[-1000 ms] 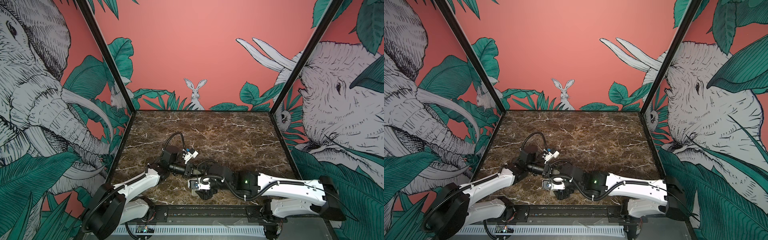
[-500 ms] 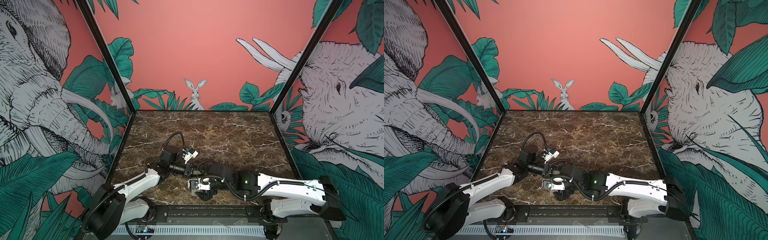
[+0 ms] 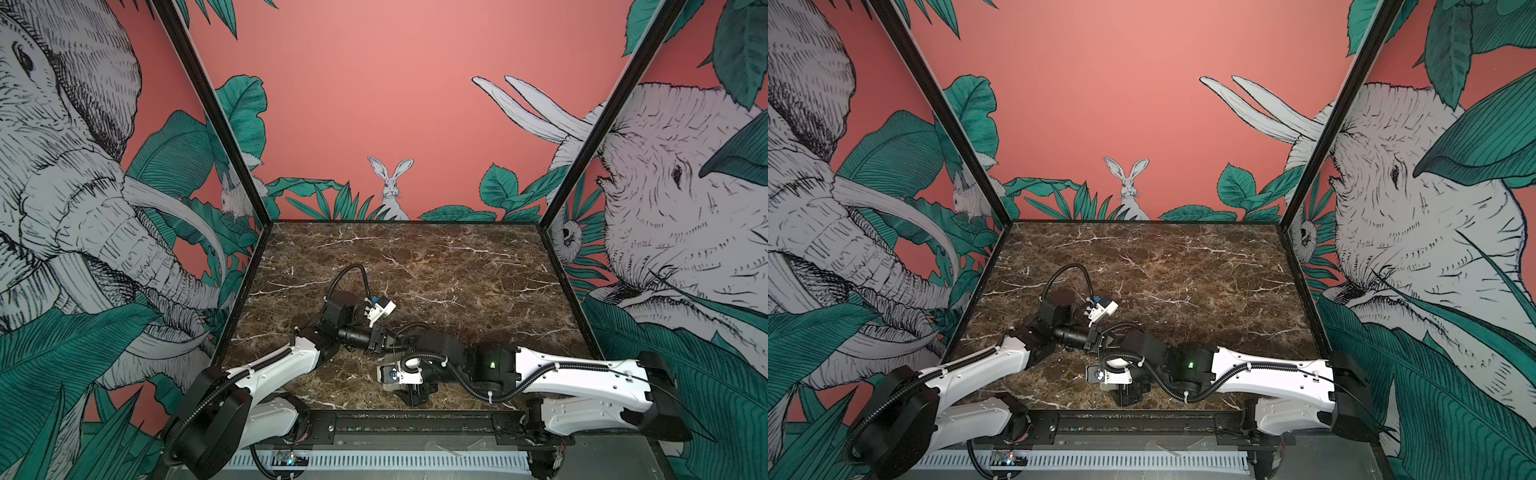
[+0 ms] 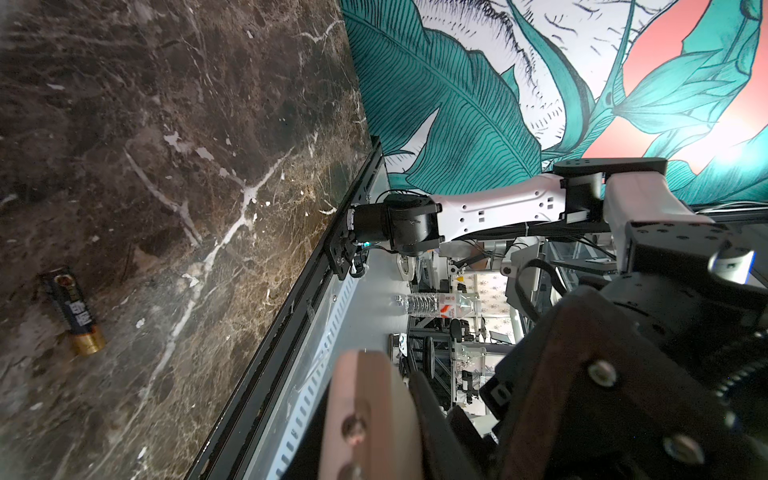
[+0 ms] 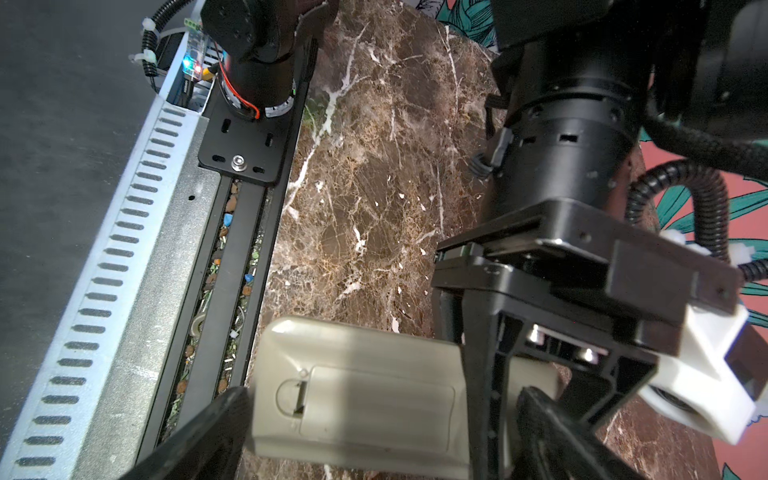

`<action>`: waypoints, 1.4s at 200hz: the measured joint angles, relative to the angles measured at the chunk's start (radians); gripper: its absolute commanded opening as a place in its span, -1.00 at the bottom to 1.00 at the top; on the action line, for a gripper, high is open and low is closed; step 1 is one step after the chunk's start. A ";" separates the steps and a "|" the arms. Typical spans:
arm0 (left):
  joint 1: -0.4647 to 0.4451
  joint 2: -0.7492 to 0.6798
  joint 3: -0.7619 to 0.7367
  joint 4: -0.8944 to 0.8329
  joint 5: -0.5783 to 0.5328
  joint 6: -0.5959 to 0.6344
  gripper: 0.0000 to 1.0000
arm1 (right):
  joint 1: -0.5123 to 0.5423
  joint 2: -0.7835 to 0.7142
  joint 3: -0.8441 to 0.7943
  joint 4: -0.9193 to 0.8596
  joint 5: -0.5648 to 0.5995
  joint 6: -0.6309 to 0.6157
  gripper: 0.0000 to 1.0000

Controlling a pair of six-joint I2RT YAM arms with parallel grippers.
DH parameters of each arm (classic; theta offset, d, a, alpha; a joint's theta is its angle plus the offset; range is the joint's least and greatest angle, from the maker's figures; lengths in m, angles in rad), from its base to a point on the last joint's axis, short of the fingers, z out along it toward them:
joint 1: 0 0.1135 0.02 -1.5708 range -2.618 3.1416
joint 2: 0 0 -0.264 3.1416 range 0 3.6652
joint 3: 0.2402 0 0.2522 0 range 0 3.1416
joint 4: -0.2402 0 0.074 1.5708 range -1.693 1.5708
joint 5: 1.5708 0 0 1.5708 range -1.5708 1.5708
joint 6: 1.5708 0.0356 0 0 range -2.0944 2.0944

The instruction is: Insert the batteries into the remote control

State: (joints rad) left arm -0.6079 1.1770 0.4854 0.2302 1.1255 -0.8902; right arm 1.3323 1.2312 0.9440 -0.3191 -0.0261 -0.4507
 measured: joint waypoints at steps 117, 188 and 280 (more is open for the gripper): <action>0.000 0.000 0.000 0.000 -0.010 0.001 -1.00 | 0.000 0.005 0.000 0.029 0.056 -0.023 0.99; 0.000 0.001 0.000 0.000 -0.024 0.005 -1.00 | 0.002 0.012 0.000 0.030 0.067 -0.042 0.99; 0.003 0.004 0.000 0.007 -0.030 0.008 -1.00 | 0.004 0.014 0.000 0.030 0.079 -0.055 0.99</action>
State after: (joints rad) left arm -0.6052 1.1809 0.4854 0.2375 1.0954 -0.8818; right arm 1.3361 1.2453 0.9440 -0.2893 0.0525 -0.5056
